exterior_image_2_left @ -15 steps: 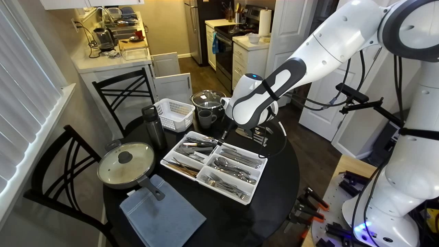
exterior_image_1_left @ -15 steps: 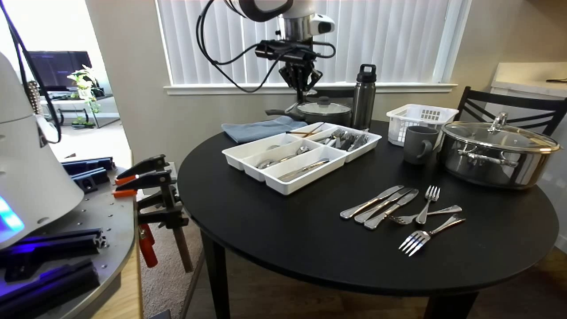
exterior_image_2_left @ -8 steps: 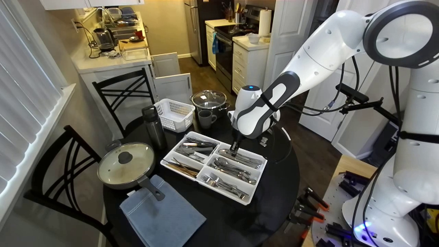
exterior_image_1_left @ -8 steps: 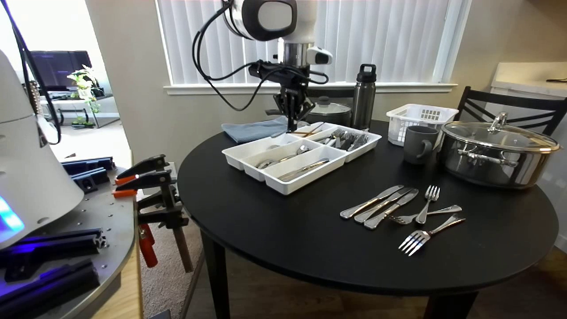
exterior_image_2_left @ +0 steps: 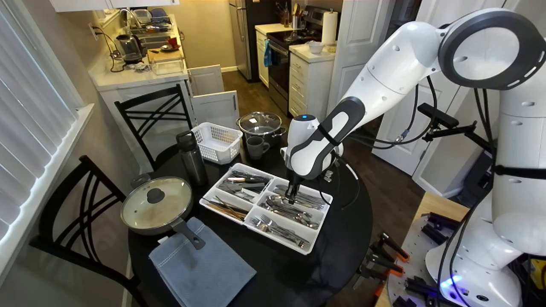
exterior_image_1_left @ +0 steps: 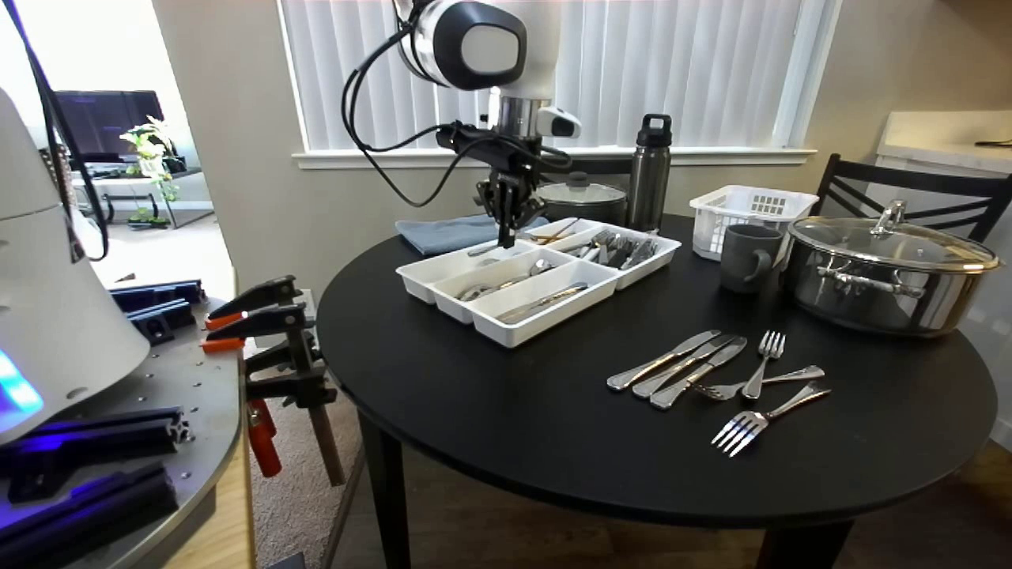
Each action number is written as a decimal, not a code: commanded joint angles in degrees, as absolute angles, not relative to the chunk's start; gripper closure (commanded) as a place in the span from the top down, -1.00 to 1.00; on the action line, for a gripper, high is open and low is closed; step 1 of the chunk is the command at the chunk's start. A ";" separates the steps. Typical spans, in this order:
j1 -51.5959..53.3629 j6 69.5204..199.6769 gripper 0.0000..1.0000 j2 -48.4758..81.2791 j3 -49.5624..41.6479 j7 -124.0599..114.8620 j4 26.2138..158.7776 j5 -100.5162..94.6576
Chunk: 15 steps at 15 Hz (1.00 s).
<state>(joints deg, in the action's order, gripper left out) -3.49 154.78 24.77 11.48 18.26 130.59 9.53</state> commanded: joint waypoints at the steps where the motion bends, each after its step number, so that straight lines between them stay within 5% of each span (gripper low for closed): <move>1: -2.09 154.11 -0.25 25.78 9.99 16.16 129.31 7.50; 11: -3.91 156.35 0.96 25.95 6.72 16.28 125.41 6.63; 15: -9.05 159.52 1.00 28.80 7.08 21.18 122.52 7.52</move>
<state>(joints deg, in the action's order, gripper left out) -5.61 157.01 26.36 6.55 17.84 124.25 7.35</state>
